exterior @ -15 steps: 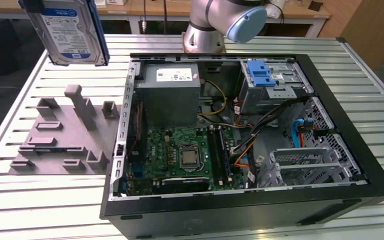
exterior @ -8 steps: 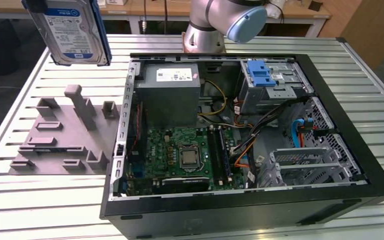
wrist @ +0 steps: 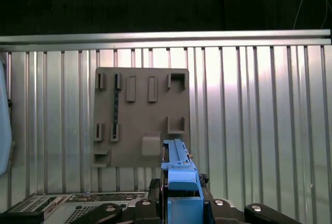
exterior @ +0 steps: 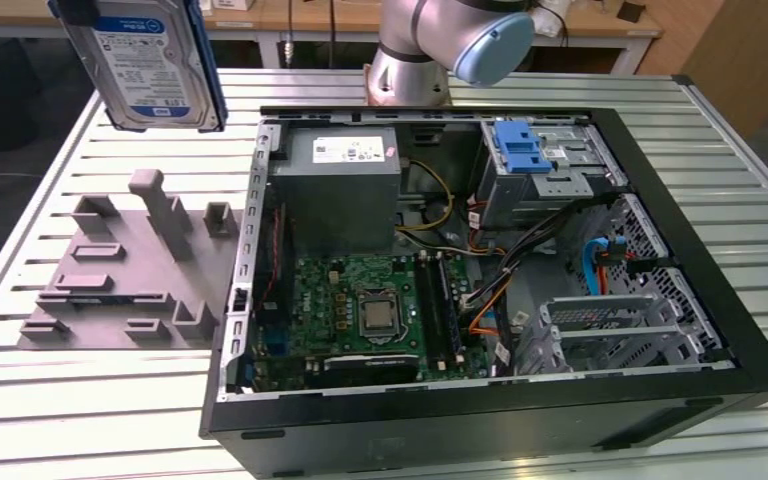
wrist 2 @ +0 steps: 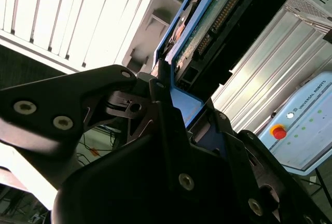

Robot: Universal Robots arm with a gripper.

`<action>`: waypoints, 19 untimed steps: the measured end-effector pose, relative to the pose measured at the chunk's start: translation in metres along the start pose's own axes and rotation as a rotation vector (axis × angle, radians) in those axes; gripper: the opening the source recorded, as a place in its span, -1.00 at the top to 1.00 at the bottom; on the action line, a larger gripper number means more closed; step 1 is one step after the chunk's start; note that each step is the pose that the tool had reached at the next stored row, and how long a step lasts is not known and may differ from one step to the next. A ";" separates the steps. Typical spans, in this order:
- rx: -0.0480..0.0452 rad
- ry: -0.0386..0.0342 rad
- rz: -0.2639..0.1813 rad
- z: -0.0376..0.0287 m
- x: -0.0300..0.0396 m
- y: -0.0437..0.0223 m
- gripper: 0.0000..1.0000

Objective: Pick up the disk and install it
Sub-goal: 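Pick up the disk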

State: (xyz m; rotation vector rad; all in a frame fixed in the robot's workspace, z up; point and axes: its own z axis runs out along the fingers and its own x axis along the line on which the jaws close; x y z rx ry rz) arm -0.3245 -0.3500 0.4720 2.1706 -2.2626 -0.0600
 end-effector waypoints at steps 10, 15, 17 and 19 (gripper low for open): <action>-0.0001 0.0000 0.000 -0.0001 -0.0001 -0.0030 0.26; 0.0000 0.0000 0.000 -0.0001 -0.0002 -0.0040 0.26; 0.0000 0.0000 0.000 -0.0002 -0.0002 -0.0050 0.26; 0.0000 0.0000 0.000 -0.0001 -0.0002 -0.0055 0.26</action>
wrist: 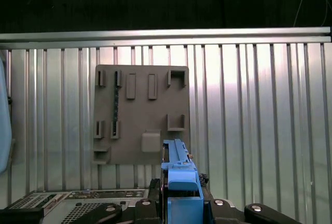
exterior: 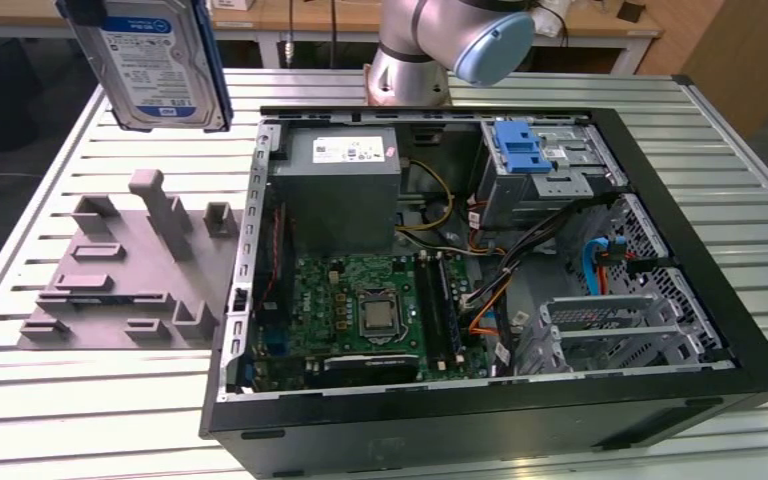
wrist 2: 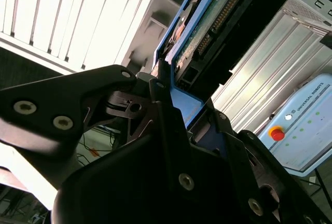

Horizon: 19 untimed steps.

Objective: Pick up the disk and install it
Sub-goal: 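Pick up the disk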

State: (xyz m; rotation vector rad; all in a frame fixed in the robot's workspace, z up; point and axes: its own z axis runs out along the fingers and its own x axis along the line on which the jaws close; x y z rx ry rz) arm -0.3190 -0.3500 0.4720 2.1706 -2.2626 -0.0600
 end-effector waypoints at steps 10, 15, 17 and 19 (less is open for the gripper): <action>0.0001 0.0000 0.000 -0.0002 0.0023 -0.0064 0.26; -0.0001 0.0005 0.000 -0.0006 0.0127 -0.0087 0.26; 0.0001 0.0004 0.000 -0.0006 0.0168 -0.0095 0.26; -0.0001 0.0006 0.000 -0.0008 0.0200 -0.0103 0.26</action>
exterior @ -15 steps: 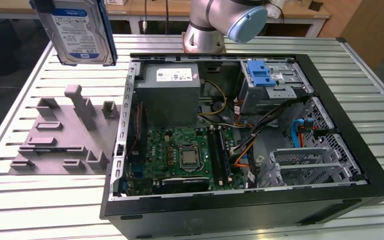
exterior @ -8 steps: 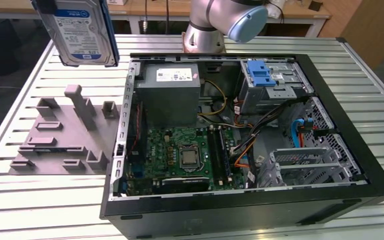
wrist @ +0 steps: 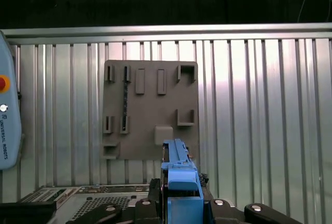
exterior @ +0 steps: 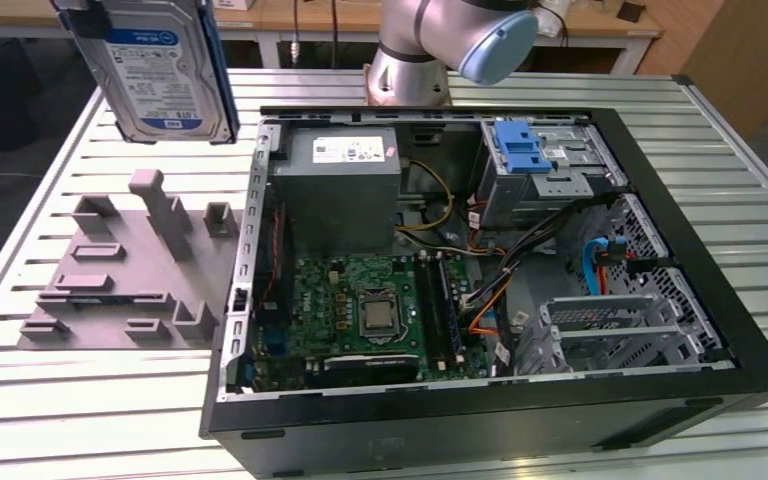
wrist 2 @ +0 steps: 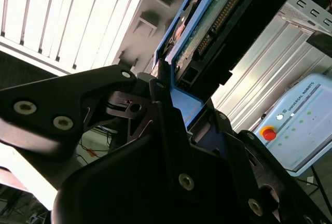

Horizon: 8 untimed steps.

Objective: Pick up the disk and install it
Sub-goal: 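Pick up the disk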

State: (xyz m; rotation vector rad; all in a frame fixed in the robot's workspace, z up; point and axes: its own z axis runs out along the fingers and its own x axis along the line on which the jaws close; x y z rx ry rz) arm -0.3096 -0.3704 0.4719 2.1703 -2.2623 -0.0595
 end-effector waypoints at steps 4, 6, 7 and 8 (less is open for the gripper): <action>0.0001 -0.0001 0.000 -0.0001 0.0014 -0.0055 0.26; 0.0000 0.0000 0.000 -0.0002 0.0013 -0.0078 0.26; 0.0001 -0.0001 0.000 -0.0002 0.0013 -0.0088 0.26; 0.0000 0.0000 0.000 -0.0003 0.0012 -0.0099 0.26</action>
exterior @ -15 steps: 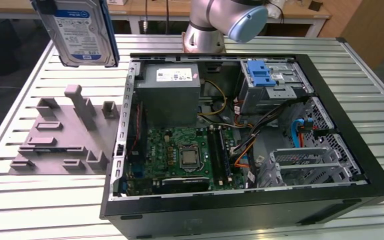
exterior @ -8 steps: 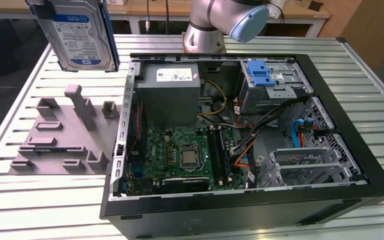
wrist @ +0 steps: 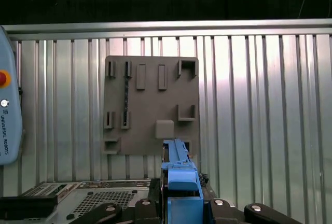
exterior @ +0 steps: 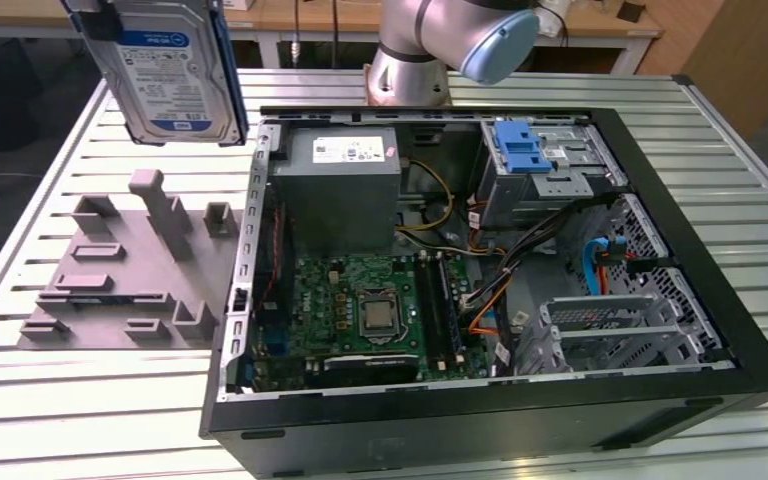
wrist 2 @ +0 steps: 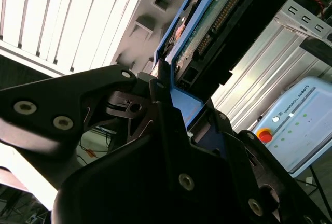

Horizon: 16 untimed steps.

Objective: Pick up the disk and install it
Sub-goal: 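Pick up the disk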

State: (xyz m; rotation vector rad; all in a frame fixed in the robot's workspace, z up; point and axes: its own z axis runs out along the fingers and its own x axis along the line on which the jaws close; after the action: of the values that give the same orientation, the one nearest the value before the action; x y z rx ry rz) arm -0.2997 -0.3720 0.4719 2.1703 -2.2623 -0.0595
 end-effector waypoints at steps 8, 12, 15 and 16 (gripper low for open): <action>0.0000 0.0000 0.000 -0.0002 -0.0003 -0.0065 0.26; 0.0000 0.0000 0.000 -0.0003 -0.0005 -0.0115 0.26; 0.0000 0.0000 0.000 -0.0004 -0.0002 -0.0148 0.26; 0.0001 0.0000 0.000 -0.0004 0.0000 -0.0158 0.26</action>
State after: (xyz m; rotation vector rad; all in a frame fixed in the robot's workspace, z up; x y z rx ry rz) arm -0.2839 -0.3727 0.4718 2.1704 -2.2623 -0.0594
